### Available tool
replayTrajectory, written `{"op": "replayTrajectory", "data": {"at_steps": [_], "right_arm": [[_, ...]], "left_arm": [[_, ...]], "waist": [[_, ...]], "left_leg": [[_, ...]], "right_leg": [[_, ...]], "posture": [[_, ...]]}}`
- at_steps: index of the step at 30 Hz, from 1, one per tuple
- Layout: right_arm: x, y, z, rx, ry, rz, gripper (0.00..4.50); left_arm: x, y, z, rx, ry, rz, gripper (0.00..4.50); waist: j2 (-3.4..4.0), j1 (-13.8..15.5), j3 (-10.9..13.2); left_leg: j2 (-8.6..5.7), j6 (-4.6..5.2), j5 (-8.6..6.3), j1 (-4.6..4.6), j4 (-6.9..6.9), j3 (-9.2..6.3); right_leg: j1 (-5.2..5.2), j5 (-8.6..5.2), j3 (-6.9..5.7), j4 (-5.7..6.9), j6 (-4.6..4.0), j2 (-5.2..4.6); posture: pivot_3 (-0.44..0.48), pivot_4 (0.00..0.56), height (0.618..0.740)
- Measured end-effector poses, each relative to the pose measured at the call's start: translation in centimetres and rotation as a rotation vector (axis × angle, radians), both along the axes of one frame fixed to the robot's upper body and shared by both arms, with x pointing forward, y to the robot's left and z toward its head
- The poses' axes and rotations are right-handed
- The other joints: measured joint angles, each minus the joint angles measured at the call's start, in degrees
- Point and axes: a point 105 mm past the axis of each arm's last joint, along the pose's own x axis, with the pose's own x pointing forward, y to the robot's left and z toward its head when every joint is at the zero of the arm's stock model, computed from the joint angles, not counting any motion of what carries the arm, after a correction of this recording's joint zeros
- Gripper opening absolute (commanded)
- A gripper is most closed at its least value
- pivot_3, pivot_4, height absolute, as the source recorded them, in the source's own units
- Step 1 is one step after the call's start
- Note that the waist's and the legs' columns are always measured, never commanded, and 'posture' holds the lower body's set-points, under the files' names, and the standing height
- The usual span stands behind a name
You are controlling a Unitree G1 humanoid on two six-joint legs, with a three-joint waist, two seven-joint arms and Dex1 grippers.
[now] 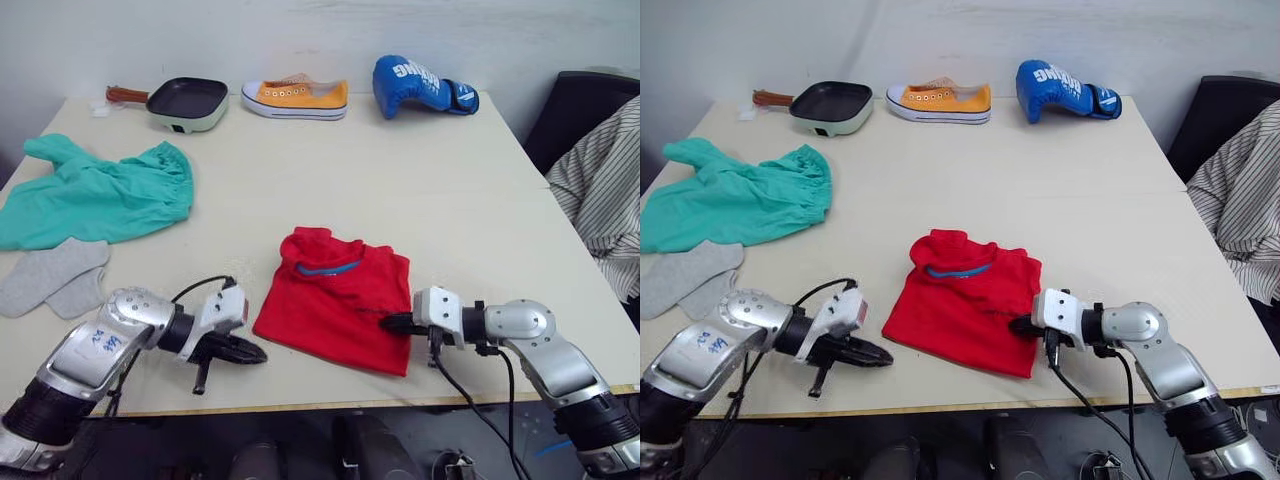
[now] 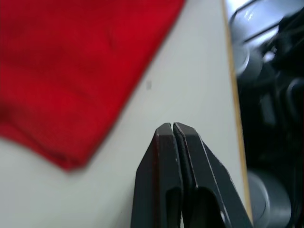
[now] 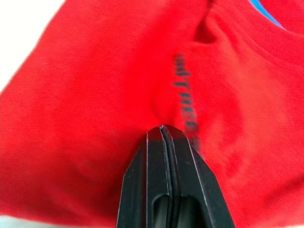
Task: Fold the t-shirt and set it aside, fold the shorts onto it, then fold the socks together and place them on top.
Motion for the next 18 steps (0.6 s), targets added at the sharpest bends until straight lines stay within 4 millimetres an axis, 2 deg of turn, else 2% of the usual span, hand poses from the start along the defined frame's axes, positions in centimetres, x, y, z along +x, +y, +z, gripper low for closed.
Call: {"op": "replayTrajectory", "data": {"at_steps": [2, 4, 5, 7, 9, 11, 12, 14, 18], "right_arm": [[0.7, 0.7, 2.2, 0.066, -0.011, -0.01, 0.0], [1.4, 1.7, 4.0, 0.118, -0.03, -0.012, 0.0], [1.6, 2.0, 4.4, 0.128, -0.038, -0.012, 0.0], [2.1, 2.6, 4.0, 0.098, -0.05, -0.014, 0.0], [3.0, 2.9, 2.6, 0.024, -0.077, -0.028, 0.0], [4.4, 3.4, 1.2, -0.036, -0.101, -0.059, 0.0], [5.1, 3.5, 0.6, -0.067, -0.119, -0.077, 0.0], [6.1, 3.8, 0.9, -0.103, -0.187, -0.086, 0.0], [9.8, 1.2, 1.6, -0.189, -0.317, -0.276, 0.0]], "left_arm": [[1.1, -0.6, 2.9, -0.088, -0.027, 0.008, 0.06], [2.6, -1.3, 4.2, -0.121, -0.082, 0.023, 0.06], [3.2, -1.5, 3.8, -0.106, -0.093, 0.036, 0.06], [4.2, -1.4, 1.7, -0.02, -0.094, 0.051, 0.06], [5.4, -1.2, -0.9, 0.069, -0.095, 0.068, 0.06], [7.1, -1.7, -2.5, 0.105, -0.118, 0.096, 0.06], [7.9, -2.4, -2.4, 0.107, -0.165, 0.088, 0.06], [8.9, -2.7, -2.1, 0.121, -0.225, 0.103, 0.06], [9.4, -2.5, -2.5, 0.146, -0.289, 0.091, 0.06]], "waist": [[0.02, -0.04, 0.01], [0.06, -0.24, -0.01], [0.07, -0.36, -0.01], [0.07, -0.69, -0.01], [0.07, -0.85, -0.01], [0.08, -0.84, 0.0], [0.08, -0.7, -0.01], [0.11, -0.65, -0.02], [0.12, -0.82, -0.08]], "left_leg": [[-0.01, 0.0, 0.0, -0.15, 0.07, 0.0], [0.0, -0.02, 0.0, -0.13, 0.04, 0.01], [0.0, -0.03, 0.0, -0.14, -0.01, 0.01], [-0.01, -0.04, 0.01, -0.18, -0.08, 0.05], [-0.01, -0.04, 0.02, -0.44, 0.04, 0.09], [0.0, -0.02, 0.03, -0.72, 0.25, 0.1], [-0.01, -0.01, 0.03, -0.75, 0.31, 0.11], [-0.03, 0.01, 0.04, -0.71, 0.35, 0.12], [-0.03, 0.05, 0.06, -0.52, 0.38, 0.17]], "right_leg": [[-0.19, 0.0, 0.02, 0.11, 0.01, 0.01], [-0.21, 0.0, 0.04, 0.11, 0.0, 0.05], [-0.23, 0.0, 0.04, 0.09, 0.0, 0.06], [-0.31, 0.0, 0.08, 0.05, -0.01, 0.07], [-0.55, 0.0, 0.09, 0.1, 0.0, 0.07], [-0.79, 0.0, 0.07, 0.21, 0.0, 0.06], [-0.8, 0.01, 0.07, 0.24, 0.01, 0.03], [-0.76, 0.03, 0.08, 0.27, 0.04, -0.02], [-0.6, 0.07, 0.11, 0.3, 0.1, -0.06]], "posture": [[0.0, 0.15, 0.74], [0.0, 0.15, 0.74], [0.0, 0.15, 0.74], [0.0, 0.15, 0.74], [0.0, 0.15, 0.74], [0.0, 0.15, 0.74], [0.0, 0.15, 0.74], [0.0, 0.15, 0.74], [0.0, 0.15, 0.74]]}}
